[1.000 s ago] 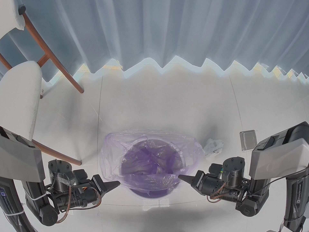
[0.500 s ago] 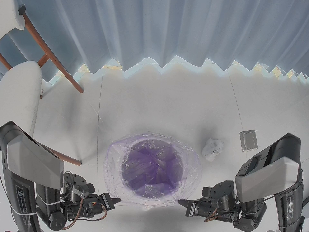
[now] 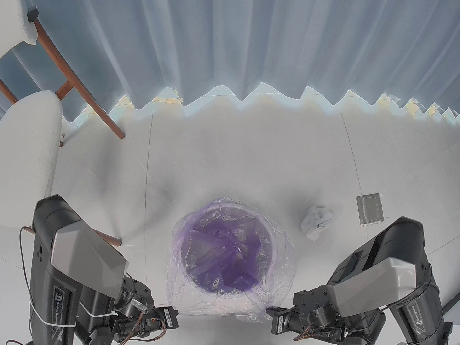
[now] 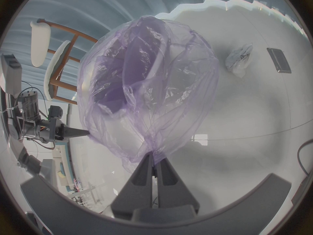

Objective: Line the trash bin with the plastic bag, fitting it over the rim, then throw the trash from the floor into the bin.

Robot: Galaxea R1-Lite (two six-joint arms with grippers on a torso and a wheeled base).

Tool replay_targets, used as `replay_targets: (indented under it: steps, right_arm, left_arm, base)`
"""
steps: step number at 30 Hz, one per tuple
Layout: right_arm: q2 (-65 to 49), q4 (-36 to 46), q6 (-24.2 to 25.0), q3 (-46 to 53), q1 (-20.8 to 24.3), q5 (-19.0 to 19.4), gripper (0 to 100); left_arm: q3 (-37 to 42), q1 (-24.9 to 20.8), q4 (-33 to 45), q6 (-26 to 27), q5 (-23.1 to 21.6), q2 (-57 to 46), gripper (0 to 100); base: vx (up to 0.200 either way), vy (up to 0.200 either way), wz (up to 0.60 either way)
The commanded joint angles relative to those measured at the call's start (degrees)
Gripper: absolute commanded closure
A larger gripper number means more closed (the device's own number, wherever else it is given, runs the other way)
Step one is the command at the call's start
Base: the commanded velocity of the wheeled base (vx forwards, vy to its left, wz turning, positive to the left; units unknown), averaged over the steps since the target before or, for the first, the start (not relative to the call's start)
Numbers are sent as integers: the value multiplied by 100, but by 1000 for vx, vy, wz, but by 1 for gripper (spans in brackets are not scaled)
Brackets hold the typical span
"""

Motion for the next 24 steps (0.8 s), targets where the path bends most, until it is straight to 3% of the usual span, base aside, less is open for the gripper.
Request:
replay_targets:
  steps: [1, 2, 5, 16, 17, 19, 20, 24]
  right_arm:
    - [280, -98, -30, -217, 34, -182, 100]
    - [368, -98, -48, -357, 25, -411, 100]
    - [403, -98, -39, -498, -1, -542, 100]
    - [412, -98, -39, -621, -124, -578, 100]
    - [412, -98, -30, -621, -124, -578, 0]
    - [412, -98, -13, -612, -124, -578, 0]
    - [403, -98, -4, -603, -124, -578, 0]
    - [192, -98, -21, -208, 43, -560, 0]
  left_arm:
    - [-22, 29, 1, -1, 97, 261, 100]
    - [-39, 55, 1, -1, 106, 261, 100]
    - [-83, 117, 1, -10, 106, 261, 100]
    - [-435, 556, 1, -18, 168, 270, 100]
    - [-426, 556, 1, -27, 159, 261, 100]
    - [-417, 556, 1, -27, 185, 235, 100]
    - [-417, 548, 1, -27, 194, 226, 0]
    - [-39, 381, 1, -62, 361, -354, 0]
  base:
    - [0, 0, 0]
    - [0, 0, 0]
    - [0, 0, 0]
    - [0, 0, 0]
    - [0, 0, 0]
    - [0, 0, 0]
    - [0, 0, 0]
    - [0, 0, 0]
